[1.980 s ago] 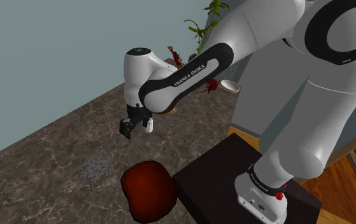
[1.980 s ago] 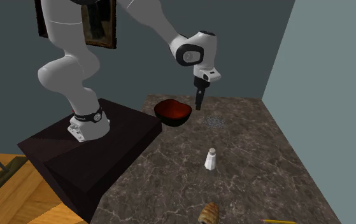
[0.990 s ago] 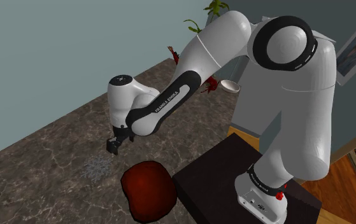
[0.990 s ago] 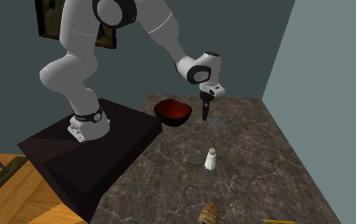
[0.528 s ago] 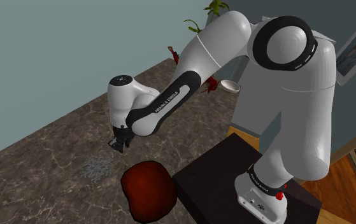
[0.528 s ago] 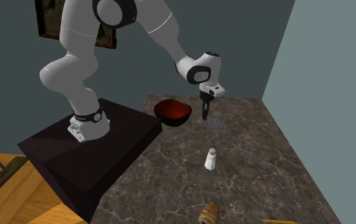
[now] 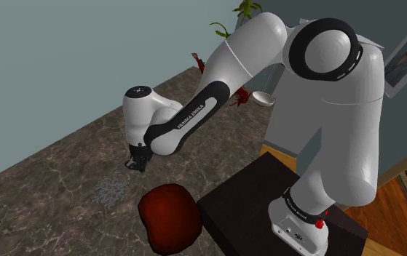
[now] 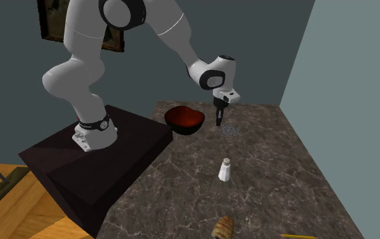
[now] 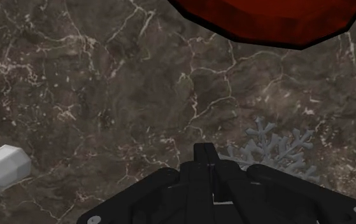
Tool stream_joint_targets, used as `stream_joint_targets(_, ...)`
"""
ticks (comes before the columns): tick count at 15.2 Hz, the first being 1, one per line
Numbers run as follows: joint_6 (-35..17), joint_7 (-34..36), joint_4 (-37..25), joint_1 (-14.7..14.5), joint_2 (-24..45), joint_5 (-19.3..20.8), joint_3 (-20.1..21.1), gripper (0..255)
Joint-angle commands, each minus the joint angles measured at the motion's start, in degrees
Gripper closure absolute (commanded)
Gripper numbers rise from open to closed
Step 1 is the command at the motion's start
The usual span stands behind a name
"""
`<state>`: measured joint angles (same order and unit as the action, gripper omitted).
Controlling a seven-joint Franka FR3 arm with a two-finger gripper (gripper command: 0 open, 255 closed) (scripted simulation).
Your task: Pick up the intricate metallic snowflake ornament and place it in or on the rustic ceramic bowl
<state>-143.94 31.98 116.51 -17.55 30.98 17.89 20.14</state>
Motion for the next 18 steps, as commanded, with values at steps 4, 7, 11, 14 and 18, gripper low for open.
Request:
stream_joint_targets(4, -0.76, -0.98, -4.41, -2.83, 5.46, 2.74, -0.42, 0)
stream_joint_targets(7, -1.25, -2.27, -9.02, -5.71, 10.79, 5.12, -0.80, 0)
stream_joint_targets(11, -1.87, -3.42, -13.23, -8.26, 15.74, 7.06, -1.30, 0)
stream_joint_targets(14, -2.99, -3.07, -14.18, -8.84, 17.74, 7.64, -2.06, 0)
stream_joint_targets(18, -4.25, -2.71, -15.45, -9.53, 20.19, 8.27, -2.93, 0)
